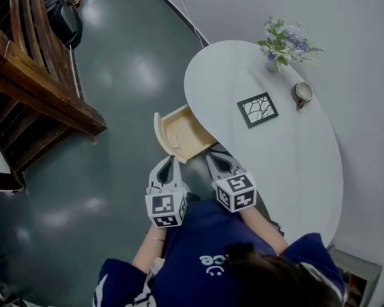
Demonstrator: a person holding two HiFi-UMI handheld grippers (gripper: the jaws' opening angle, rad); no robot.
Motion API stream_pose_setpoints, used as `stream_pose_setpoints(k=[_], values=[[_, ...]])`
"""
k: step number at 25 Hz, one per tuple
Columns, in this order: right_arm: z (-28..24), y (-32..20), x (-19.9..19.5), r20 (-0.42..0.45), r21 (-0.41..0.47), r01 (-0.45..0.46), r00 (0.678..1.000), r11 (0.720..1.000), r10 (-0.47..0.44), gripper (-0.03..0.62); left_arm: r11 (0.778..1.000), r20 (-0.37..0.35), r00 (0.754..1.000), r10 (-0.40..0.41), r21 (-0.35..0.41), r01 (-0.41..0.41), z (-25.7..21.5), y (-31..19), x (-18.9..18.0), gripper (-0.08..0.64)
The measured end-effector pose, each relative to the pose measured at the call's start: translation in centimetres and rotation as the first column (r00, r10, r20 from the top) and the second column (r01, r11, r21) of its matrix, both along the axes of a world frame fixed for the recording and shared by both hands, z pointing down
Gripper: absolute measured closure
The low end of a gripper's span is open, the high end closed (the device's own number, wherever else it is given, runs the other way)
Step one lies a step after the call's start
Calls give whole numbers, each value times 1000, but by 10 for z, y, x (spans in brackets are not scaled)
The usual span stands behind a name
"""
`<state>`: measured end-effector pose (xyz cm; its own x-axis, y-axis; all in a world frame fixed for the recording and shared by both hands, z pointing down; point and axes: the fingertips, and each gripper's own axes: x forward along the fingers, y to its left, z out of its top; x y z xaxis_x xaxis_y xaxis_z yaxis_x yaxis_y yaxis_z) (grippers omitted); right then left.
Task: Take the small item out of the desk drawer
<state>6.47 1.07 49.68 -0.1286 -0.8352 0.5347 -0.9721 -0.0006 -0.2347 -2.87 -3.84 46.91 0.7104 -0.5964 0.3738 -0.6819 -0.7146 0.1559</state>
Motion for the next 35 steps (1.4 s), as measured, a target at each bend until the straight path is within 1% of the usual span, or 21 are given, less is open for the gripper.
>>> stream_pose_setpoints(k=[6,11,14,19,22,23,25,27,31,33,35], values=[[6,-26,-14,-3,-21,-12,1000,1000,12,581,1000,-5,1000,11,-22,-12,7,-25,-14,555],[16,-42,-19,-6,-58,29,1000,998,-30,581,999,-8,1000,-4,-34,4,9,-37,-16,555],[25,-52,-17,-8,-89,54,998,995,-55,581,999,-7,1000,-26,-36,26,10,-47,-16,555],[36,-69,-12,16,-139,74,997,988,-72,581,996,24,997,-74,-44,75,12,-67,-18,555],[43,-83,-6,23,-168,75,997,983,-72,580,994,42,995,-88,-54,90,14,-77,-18,555],[47,-89,-4,30,-181,75,997,981,-71,577,994,49,994,-93,-56,95,15,-80,-17,555],[55,-99,-5,47,-208,88,996,974,-80,553,993,60,993,-102,-60,106,16,-86,-18,555],[62,-108,-9,57,-227,118,993,967,-108,525,991,70,991,-112,-64,116,16,-93,-20,555],[80,-121,-19,74,-264,195,981,945,-181,498,988,91,986,-141,-56,147,13,-103,-25,555],[89,-127,-24,88,-289,220,975,932,-203,471,983,100,981,-166,-63,172,15,-107,-31,555],[97,-132,-29,92,-309,234,972,922,-216,465,978,112,976,-188,-73,197,18,-110,-37,555]])
